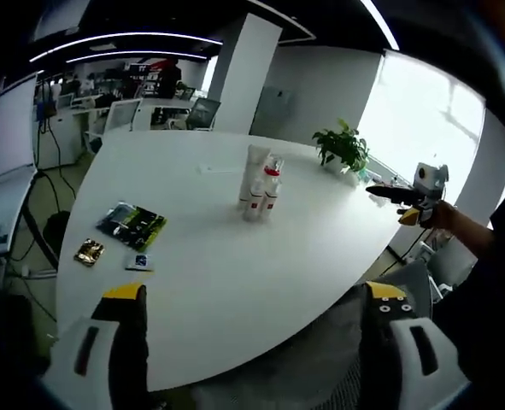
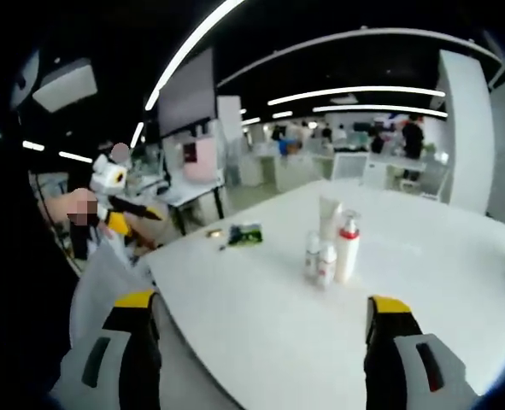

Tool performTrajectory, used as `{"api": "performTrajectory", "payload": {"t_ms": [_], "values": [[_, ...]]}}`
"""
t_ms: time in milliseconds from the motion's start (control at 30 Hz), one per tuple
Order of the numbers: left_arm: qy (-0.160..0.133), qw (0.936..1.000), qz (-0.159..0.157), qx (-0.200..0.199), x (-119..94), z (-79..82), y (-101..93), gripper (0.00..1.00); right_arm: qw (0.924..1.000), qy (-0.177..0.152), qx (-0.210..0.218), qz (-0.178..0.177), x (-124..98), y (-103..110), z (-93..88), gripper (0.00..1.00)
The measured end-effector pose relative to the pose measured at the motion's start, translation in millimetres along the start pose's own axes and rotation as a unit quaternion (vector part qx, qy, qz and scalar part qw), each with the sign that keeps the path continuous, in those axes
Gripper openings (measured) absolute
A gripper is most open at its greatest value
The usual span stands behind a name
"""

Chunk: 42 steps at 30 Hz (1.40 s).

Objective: Arrange the skincare products in the storage area until every visible bottle or jar stands upright without overlapping.

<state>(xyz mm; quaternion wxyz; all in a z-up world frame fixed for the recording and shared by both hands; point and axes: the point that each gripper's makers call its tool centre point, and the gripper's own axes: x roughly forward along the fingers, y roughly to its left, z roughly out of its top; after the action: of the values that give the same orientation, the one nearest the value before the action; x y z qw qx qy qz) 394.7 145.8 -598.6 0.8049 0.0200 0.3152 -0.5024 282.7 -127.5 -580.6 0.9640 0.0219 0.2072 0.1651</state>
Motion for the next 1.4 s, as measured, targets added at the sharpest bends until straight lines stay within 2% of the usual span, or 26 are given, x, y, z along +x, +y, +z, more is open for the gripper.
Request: {"api": "performTrajectory", "payload": {"t_ms": [367,567,800,1067,1233,1400], "values": [[0.002,1.0000,-0.004,0.004,5,1.4,-4.3,0.99,1.0000,0.003,0.007,-0.006,-5,-4,-4.7,0.99],[0.002,1.0000,0.001,0.003,6,1.8,-0.3,0.98,0.9999,0.006,0.009,-0.006,-3,-5,-5.1,0.99],[0.015,0.9997,0.009,-0.019,9,-2.1,13.2,0.96,0.9999,0.008,0.011,-0.004,3,-8,-4.1,0.99],[0.010,0.9988,0.016,-0.046,17,12.1,29.5,0.91,0.9999,0.002,0.014,-0.010,9,-13,1.9,0.99],[0.016,0.9983,0.021,-0.051,24,13.8,40.4,0.89,0.9996,0.012,0.023,-0.013,14,-14,-5.1,0.99],[0.019,0.9975,0.023,-0.063,31,15.5,55.0,0.84,0.9994,0.010,0.028,-0.018,20,-18,-3.1,0.99]]}}
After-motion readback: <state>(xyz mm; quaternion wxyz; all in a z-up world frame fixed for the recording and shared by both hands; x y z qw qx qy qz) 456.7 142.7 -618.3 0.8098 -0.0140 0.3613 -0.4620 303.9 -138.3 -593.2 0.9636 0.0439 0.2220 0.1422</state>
